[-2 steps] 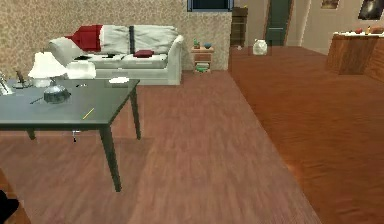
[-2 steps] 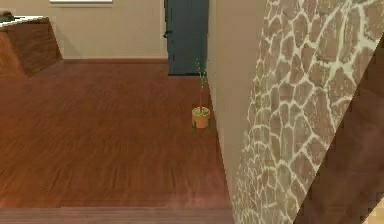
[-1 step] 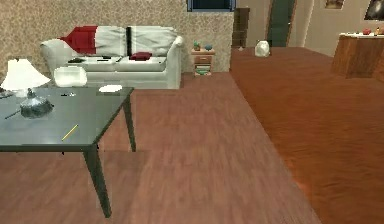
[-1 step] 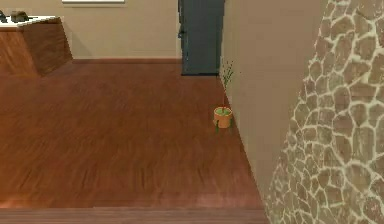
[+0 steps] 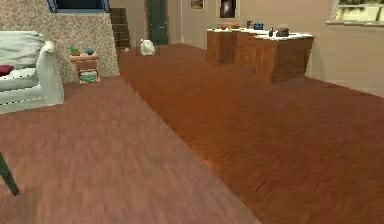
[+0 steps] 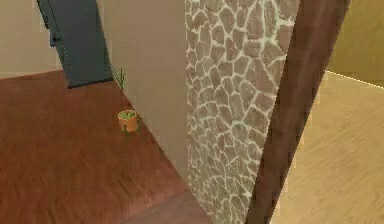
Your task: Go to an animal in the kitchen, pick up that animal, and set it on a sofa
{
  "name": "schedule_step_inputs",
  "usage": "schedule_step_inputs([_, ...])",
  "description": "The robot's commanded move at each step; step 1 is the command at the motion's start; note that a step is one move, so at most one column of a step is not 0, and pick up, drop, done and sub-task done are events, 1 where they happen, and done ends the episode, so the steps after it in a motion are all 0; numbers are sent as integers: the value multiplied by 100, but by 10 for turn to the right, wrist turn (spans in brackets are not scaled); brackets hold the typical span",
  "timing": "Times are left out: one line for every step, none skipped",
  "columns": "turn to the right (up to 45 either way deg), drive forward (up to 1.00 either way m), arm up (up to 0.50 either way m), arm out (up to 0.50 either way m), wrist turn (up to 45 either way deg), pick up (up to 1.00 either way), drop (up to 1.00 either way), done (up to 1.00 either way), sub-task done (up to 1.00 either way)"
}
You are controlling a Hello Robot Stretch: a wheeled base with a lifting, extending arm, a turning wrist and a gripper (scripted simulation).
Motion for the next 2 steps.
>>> schedule_step_inputs([0,100,0,0,0,0,0,0,0])
schedule_step_inputs([0,100,0,0,0,0,0,0,0])
